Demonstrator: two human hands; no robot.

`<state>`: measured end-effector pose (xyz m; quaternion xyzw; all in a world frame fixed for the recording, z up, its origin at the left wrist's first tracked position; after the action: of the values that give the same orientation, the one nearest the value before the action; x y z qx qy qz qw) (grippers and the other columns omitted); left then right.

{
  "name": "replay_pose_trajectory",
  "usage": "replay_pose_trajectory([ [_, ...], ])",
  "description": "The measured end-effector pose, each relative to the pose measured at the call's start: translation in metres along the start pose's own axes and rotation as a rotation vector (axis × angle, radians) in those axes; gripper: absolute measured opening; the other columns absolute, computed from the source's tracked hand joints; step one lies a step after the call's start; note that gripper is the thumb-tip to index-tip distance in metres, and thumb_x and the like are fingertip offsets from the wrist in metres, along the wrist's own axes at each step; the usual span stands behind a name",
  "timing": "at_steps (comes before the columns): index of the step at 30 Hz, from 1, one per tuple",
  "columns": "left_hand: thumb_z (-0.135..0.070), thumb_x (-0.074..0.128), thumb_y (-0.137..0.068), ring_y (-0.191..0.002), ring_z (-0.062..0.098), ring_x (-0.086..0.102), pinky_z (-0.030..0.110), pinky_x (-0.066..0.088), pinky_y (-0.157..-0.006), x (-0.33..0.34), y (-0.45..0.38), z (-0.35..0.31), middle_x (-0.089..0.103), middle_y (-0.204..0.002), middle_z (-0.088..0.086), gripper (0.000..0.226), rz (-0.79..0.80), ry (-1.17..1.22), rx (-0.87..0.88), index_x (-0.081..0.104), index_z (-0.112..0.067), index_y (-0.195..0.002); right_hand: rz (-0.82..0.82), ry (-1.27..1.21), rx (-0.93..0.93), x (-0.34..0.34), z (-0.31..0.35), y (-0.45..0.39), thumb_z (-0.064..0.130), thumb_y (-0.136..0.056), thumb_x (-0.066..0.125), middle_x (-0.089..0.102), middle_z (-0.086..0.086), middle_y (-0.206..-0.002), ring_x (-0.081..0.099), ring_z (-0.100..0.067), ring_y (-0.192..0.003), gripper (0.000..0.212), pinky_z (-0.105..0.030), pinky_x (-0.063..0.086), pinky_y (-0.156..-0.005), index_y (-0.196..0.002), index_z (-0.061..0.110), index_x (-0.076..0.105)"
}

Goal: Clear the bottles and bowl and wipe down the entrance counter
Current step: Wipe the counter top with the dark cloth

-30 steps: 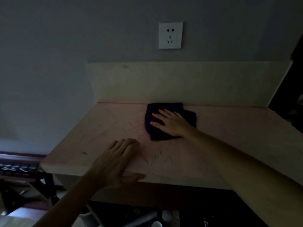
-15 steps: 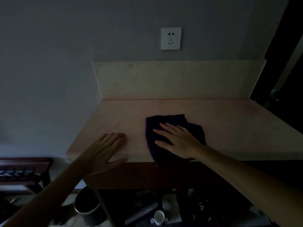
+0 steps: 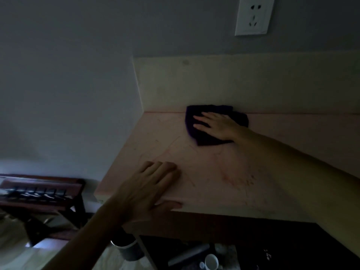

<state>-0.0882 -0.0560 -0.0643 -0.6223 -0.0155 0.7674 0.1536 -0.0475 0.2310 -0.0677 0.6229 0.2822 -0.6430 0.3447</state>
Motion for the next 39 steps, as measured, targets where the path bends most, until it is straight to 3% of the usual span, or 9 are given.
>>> replay_pose_trajectory([
  [8,-0.072,0.035,-0.089,-0.11,0.025,0.056,0.036,0.04,-0.091,-0.016,0.001,-0.008,0.054,-0.132,0.009,0.079,-0.064,-0.023,-0.035,0.052,-0.009,-0.133,-0.03,-0.011,-0.078,0.013,0.064,0.117,0.075,-0.087,0.008,0.001,0.009,-0.164,0.001,-0.014,-0.151,0.071,-0.043,0.003,-0.122,-0.151,0.046,0.008],
  [15,-0.073,0.034,-0.089,-0.121,0.025,0.052,0.036,0.04,-0.098,-0.03,0.036,0.017,0.049,-0.138,0.008,0.079,-0.083,0.02,-0.123,0.045,-0.013,-0.139,-0.047,-0.031,-0.177,0.022,0.113,0.207,0.077,-0.088,0.01,-0.005,0.016,-0.162,-0.005,-0.006,-0.149,0.068,-0.04,0.001,-0.122,-0.15,0.05,0.001],
  [20,-0.084,0.036,-0.079,-0.12,0.023,0.052,0.036,0.042,-0.097,-0.021,0.054,0.065,0.048,-0.138,0.005,0.093,-0.069,0.01,-0.211,0.046,-0.014,-0.139,0.01,-0.038,-0.197,0.013,0.116,0.171,0.072,-0.091,0.014,-0.004,0.015,-0.162,-0.003,-0.006,-0.149,0.065,-0.036,-0.002,-0.119,-0.151,0.047,0.006],
  [31,-0.088,0.043,-0.073,-0.105,0.022,0.053,0.038,0.042,-0.087,-0.009,0.049,0.076,0.053,-0.124,0.001,0.093,-0.129,0.106,-0.192,0.055,-0.014,-0.127,-0.012,-0.013,-0.08,-0.002,0.094,-0.051,0.078,-0.085,0.013,0.009,0.01,-0.163,0.009,-0.016,-0.15,0.072,-0.048,0.011,-0.118,-0.15,0.047,0.014],
  [39,-0.091,0.043,-0.07,-0.102,0.021,0.053,0.038,0.043,-0.087,-0.011,0.051,0.076,0.054,-0.121,0.001,0.096,-0.134,0.098,-0.193,0.056,-0.012,-0.122,-0.003,0.016,-0.069,0.003,0.111,-0.032,0.073,-0.089,0.012,0.003,0.007,-0.164,0.004,-0.015,-0.151,0.07,-0.045,0.005,-0.119,-0.152,0.044,0.008],
])
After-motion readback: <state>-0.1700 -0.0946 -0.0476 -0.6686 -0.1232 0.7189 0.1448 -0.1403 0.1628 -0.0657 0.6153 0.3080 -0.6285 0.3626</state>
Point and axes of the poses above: each hand's wrist, its own y-axis away from the middle knuckle, its own x-axis out of the palm, z = x × y, the point moved 8 cm from there along -y, towards the middle knuckle
